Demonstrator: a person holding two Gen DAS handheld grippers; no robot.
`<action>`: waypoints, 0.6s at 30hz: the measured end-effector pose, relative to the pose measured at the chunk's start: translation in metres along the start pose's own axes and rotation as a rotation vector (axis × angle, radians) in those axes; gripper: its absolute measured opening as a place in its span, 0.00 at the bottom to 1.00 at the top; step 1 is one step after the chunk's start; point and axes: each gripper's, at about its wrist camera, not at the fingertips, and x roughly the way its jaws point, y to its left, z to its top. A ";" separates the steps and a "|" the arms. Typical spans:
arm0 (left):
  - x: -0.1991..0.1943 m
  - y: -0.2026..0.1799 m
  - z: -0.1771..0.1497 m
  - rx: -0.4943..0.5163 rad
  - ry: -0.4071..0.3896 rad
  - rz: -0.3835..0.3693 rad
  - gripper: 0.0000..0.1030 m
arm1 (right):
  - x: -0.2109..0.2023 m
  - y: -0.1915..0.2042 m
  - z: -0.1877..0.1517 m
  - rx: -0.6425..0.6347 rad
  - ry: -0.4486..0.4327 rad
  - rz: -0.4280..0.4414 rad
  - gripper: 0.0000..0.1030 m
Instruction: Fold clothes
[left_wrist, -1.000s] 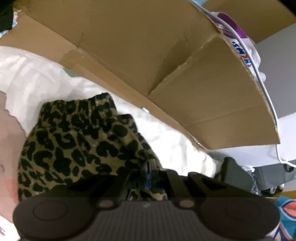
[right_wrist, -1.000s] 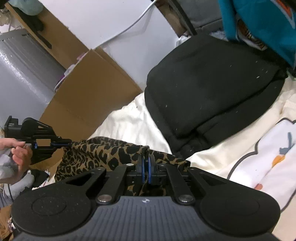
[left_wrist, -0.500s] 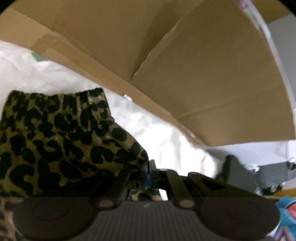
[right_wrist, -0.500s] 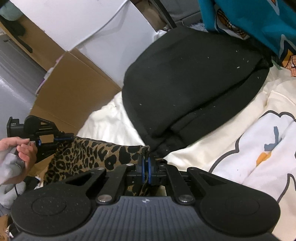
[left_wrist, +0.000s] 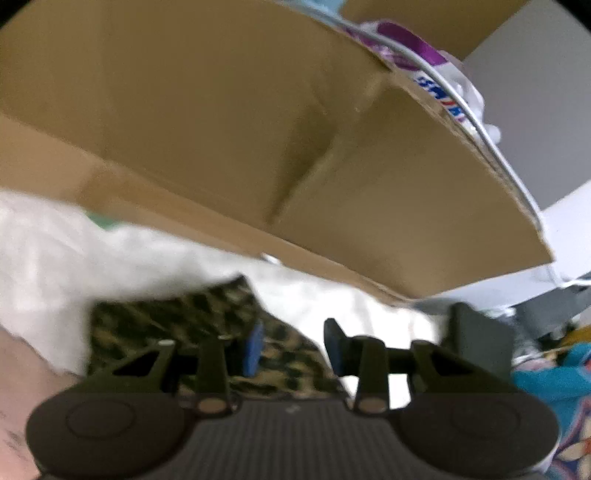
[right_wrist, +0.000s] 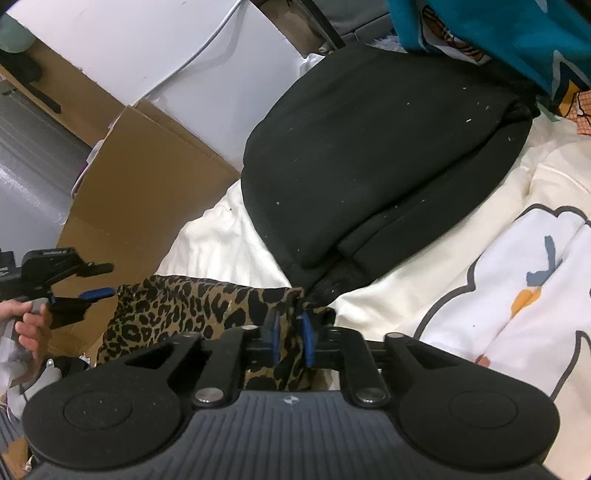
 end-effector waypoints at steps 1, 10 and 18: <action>0.001 0.003 0.000 0.005 0.013 0.013 0.37 | 0.001 0.001 -0.001 -0.004 0.003 -0.001 0.17; 0.037 0.012 -0.010 0.090 0.083 0.135 0.21 | 0.018 0.001 0.003 -0.051 0.051 -0.035 0.01; 0.065 0.008 -0.003 0.135 0.051 0.130 0.18 | 0.020 0.000 0.003 -0.050 0.068 -0.066 0.00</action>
